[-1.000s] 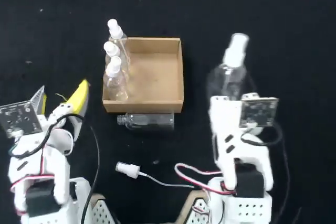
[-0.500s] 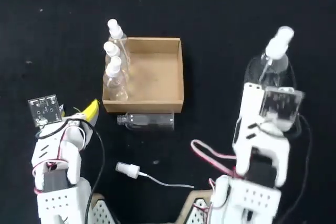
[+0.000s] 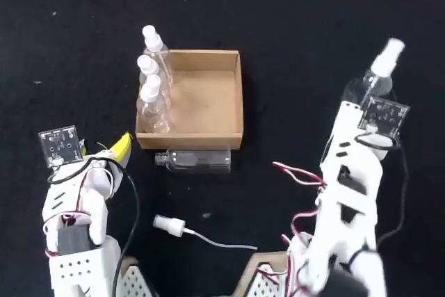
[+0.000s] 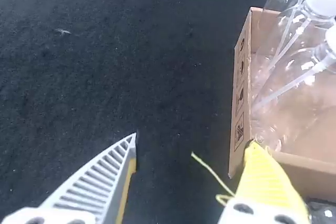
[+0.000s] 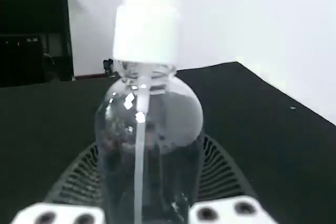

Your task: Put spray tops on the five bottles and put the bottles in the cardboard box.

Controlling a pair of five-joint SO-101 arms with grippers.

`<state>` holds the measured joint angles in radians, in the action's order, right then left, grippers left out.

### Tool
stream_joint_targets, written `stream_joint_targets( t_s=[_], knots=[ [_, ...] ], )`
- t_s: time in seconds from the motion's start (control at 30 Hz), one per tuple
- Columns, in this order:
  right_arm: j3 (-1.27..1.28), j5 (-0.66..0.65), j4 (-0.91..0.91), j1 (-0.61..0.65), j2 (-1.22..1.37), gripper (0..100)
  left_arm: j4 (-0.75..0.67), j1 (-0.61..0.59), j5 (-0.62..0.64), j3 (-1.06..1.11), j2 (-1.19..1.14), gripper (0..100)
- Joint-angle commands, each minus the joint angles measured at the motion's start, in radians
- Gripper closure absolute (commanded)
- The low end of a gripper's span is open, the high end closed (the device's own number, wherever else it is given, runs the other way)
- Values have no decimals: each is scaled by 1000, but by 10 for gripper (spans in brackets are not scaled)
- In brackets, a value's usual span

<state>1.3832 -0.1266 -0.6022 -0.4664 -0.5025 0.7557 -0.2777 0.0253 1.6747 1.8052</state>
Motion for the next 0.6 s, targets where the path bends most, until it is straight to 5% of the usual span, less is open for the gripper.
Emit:
stream_joint_targets(
  t_s=[0.0,0.57],
  knots=[
    [-10,11,-164,-44,119,988,-18,12,-11,24,6,794],
    [-193,80,-623,-176,771,988,-14,13,-6,24,6,795]
  ],
)
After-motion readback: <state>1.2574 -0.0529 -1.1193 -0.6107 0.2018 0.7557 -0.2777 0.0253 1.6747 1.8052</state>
